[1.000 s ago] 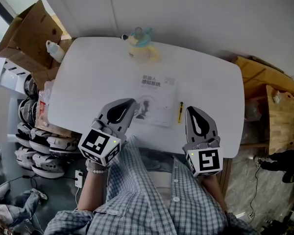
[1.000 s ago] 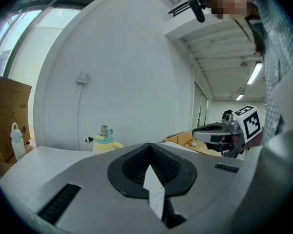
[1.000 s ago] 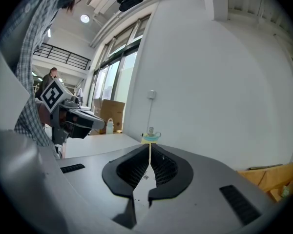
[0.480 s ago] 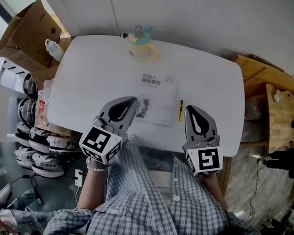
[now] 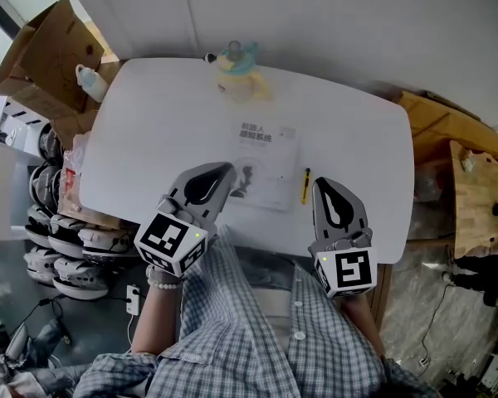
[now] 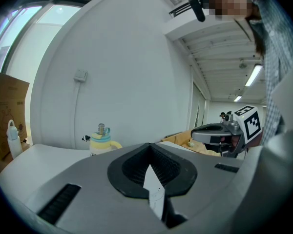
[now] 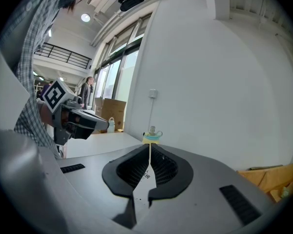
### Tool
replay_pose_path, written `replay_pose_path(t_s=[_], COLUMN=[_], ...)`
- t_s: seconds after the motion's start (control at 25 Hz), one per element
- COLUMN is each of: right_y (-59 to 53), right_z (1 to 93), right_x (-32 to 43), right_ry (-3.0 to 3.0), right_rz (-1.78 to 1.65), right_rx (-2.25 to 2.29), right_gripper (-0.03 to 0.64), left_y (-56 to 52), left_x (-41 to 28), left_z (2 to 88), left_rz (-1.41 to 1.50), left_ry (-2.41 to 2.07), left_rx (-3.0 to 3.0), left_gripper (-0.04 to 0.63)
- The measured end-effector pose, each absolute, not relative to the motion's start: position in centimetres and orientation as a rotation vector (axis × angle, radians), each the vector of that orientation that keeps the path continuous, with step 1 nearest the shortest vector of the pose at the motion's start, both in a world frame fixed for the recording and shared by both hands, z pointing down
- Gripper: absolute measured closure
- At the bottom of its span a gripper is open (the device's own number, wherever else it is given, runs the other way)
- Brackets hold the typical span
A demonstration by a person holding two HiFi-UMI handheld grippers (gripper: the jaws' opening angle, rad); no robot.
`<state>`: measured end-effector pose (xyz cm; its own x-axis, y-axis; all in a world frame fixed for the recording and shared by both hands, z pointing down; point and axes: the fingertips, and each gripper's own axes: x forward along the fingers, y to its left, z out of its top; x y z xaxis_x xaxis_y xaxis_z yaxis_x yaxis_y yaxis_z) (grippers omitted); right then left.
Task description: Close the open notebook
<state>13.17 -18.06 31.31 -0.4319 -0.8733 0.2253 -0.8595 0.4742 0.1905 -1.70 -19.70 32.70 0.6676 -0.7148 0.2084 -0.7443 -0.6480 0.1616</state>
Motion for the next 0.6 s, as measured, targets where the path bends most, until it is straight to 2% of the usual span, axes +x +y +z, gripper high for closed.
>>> replay_pose_path(t_s=[0.6], right_y=[-17.84], right_z=[31.45], right_x=[12.87], right_ry=[-2.423], right_rz=[-0.068], right_rx=[1.460], right_gripper=[0.591], left_y=[-19.52], left_x=[-1.49], left_z=[32.92], left_rz=[0.193], left_ry=[-1.164], left_rx=[2.655], left_gripper=[0.588])
